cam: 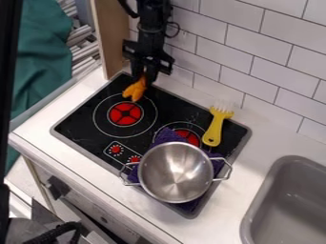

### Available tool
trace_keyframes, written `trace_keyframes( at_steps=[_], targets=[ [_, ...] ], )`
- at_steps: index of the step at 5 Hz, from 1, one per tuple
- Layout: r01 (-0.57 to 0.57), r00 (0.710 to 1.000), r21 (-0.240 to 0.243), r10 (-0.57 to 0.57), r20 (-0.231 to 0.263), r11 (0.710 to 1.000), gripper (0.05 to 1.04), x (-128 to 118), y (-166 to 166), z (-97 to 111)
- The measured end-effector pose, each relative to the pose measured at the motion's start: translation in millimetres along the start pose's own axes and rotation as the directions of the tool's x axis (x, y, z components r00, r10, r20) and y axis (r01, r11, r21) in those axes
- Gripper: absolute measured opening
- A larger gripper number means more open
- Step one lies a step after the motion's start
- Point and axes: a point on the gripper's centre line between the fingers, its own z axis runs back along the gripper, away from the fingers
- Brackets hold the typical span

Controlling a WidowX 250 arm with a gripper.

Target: Move the yellow fish from the silver dish to the left stove

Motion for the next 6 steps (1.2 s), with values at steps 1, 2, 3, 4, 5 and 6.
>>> trace_keyframes(
  at_steps=[1,2,3,4,5,6],
  targets=[
    [-0.021,1.0,-0.031,0.02,-0.015,0.999,0.607,-8.8,-1.2,0.0],
    [-0.02,1.0,-0.033,0.02,0.018,0.999,0.912,-10.7,-2.0,13.2],
    [-0.007,0.997,-0.05,0.011,0.08,0.999,1.011,-20.5,-8.7,36.6],
    [0.024,0.992,-0.045,-0.018,0.126,0.999,1.006,-36.6,-25.3,54.1],
    [0.062,0.986,-0.042,-0.054,0.16,0.997,1.005,-58.9,-47.0,61.6],
    [0.069,0.984,-0.041,-0.061,0.168,0.997,1.005,-78.1,-64.2,60.9]
  ],
)
